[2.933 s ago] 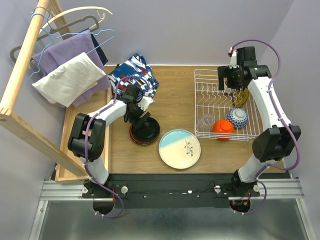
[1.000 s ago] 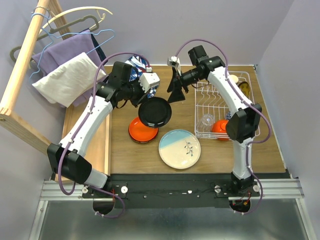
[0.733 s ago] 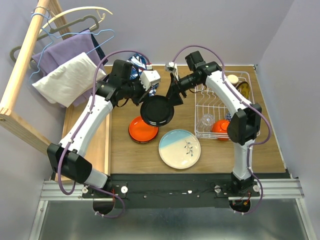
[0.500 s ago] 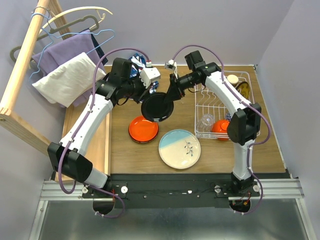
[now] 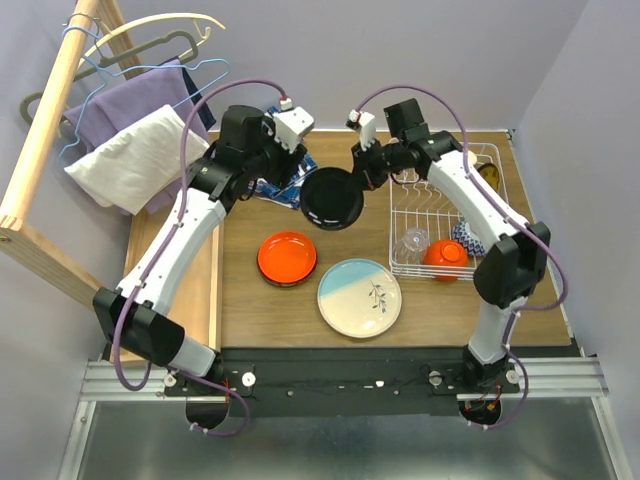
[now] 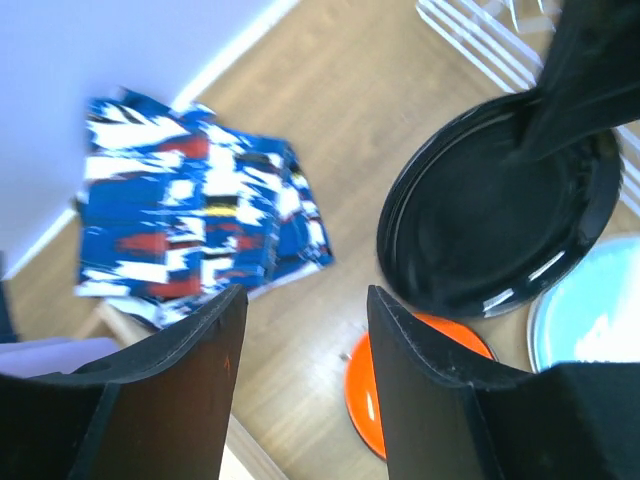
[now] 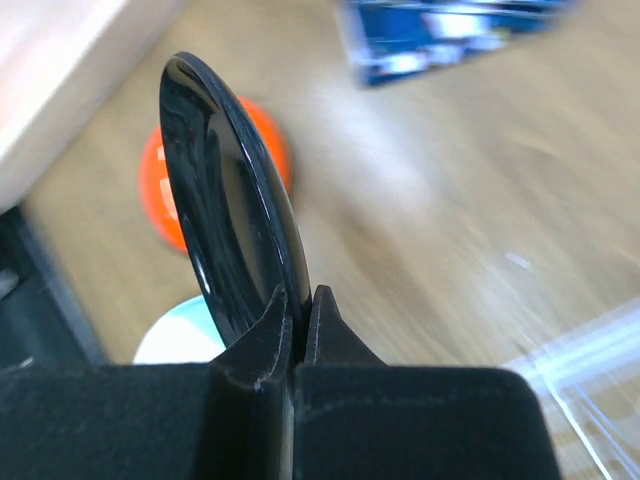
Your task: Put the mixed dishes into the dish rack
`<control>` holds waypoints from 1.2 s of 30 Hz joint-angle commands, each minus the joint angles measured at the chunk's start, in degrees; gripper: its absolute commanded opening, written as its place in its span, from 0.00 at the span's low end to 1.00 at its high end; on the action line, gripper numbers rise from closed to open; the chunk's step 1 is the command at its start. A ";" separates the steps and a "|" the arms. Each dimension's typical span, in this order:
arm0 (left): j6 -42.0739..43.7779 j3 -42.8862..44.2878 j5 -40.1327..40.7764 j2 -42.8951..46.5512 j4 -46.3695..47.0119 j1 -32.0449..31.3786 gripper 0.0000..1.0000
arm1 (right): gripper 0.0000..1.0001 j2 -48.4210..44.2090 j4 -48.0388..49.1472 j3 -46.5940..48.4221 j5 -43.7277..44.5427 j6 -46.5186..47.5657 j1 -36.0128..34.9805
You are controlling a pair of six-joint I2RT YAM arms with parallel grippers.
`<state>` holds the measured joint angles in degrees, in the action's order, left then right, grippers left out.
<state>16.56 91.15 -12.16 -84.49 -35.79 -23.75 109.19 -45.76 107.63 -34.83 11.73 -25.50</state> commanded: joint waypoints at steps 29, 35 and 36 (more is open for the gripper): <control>-7.50 -3.61 2.41 1.26 6.26 -0.16 0.61 | 0.01 -6.80 -5.75 -5.94 86.15 -12.25 14.95; -7.59 -4.40 2.23 1.17 6.35 -0.16 0.61 | 0.00 -4.86 -4.96 -5.33 85.63 -10.41 17.31; -7.59 -4.49 2.23 0.99 6.35 -0.16 0.61 | 0.00 -3.99 -5.04 -5.16 85.19 -10.32 17.67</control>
<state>9.67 87.70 -9.47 -82.87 -30.72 -23.75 102.54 -50.68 101.36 48.51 0.71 -9.93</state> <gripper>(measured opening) 0.607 0.034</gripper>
